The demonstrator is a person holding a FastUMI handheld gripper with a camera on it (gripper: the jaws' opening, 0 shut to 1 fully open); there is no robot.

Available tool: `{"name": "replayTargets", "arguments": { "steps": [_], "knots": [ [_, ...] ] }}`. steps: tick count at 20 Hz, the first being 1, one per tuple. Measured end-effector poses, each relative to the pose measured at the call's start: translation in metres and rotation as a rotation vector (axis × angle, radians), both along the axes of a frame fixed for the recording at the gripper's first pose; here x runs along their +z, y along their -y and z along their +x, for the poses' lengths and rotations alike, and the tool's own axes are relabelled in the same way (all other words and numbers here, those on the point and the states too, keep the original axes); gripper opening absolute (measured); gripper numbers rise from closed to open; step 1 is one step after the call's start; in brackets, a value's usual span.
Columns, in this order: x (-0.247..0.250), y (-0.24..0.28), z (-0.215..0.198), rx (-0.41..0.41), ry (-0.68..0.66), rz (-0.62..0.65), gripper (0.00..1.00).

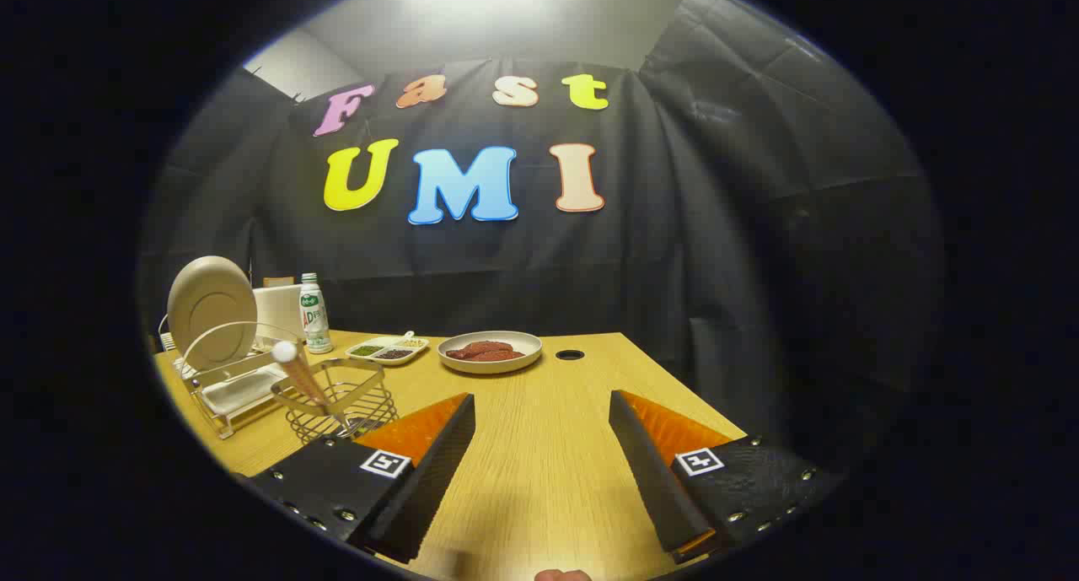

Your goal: Take the plate from the dish rack, then take the spoon from the basket and place it into the plate.

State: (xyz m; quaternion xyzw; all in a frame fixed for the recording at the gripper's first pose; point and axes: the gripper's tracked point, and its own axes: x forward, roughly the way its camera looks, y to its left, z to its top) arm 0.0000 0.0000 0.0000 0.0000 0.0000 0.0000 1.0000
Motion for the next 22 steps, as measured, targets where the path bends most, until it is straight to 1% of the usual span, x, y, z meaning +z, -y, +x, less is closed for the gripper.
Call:
{"name": "replayTargets", "arguments": {
  "steps": [2,3,5,8,10,11,13,15,16,20,22],
  "knots": [
    [0.024,0.01,0.012,-0.039,0.045,-0.001,0.99],
    [0.04,0.016,0.015,-0.065,0.06,-0.024,0.99],
    [0.077,0.016,0.013,-0.082,0.094,-0.037,0.99],
    [0.13,0.003,-0.005,-0.086,0.104,-0.073,0.99],
    [0.176,-0.017,-0.025,-0.077,0.146,-0.065,0.98],
    [0.19,-0.025,-0.034,-0.08,0.143,-0.048,0.99],
    [0.204,-0.047,-0.048,-0.094,0.105,-0.005,0.98],
    [0.227,-0.076,-0.057,-0.084,0.122,0.051,0.98],
    [0.231,-0.087,-0.059,-0.081,0.127,0.062,0.98],
    [0.251,-0.141,-0.059,-0.053,0.144,0.02,0.98],
    [0.257,-0.168,-0.057,-0.029,0.13,0.018,0.98]
  ]
}}
